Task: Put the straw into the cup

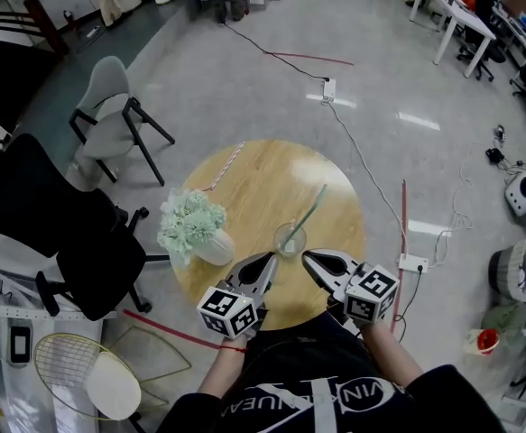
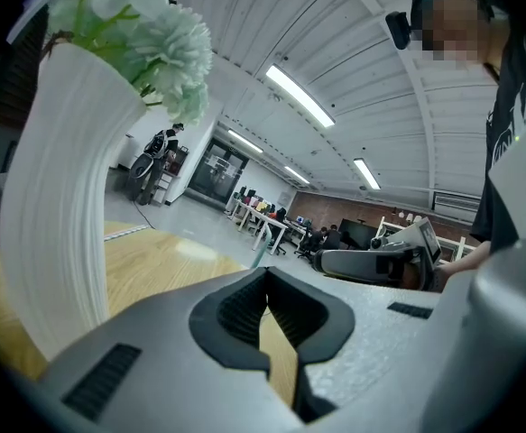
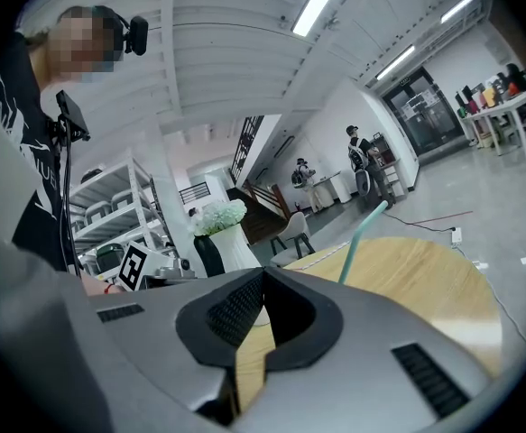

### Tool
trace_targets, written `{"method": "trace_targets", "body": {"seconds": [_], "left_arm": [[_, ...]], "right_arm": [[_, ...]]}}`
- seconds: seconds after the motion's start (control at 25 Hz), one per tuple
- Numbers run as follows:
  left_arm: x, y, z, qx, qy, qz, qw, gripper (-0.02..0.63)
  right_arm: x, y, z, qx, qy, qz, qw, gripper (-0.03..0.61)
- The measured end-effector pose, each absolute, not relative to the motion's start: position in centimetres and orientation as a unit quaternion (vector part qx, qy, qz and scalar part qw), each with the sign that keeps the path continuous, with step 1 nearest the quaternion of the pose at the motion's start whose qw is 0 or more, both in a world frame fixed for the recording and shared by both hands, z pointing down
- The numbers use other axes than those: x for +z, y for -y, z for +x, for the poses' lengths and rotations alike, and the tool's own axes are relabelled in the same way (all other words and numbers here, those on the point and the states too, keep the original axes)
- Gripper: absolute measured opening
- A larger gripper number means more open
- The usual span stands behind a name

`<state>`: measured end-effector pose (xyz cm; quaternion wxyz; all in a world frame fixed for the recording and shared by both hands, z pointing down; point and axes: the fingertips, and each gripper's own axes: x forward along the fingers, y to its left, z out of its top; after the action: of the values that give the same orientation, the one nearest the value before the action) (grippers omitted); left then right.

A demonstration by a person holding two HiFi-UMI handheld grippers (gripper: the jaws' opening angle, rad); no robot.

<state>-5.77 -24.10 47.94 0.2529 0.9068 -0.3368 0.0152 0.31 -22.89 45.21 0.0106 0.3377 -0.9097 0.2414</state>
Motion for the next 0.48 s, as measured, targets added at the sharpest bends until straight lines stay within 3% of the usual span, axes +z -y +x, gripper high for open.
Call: {"method": "trace_targets", "body": {"seconds": [0.48], "left_arm": [[48.8,23.3,-7.2,0.013,0.333,0.908,0.254,0.008]], "right_arm": [[46.5,21.6,-1.0,0.246,0.906,0.344,0.019,0.003]]}}
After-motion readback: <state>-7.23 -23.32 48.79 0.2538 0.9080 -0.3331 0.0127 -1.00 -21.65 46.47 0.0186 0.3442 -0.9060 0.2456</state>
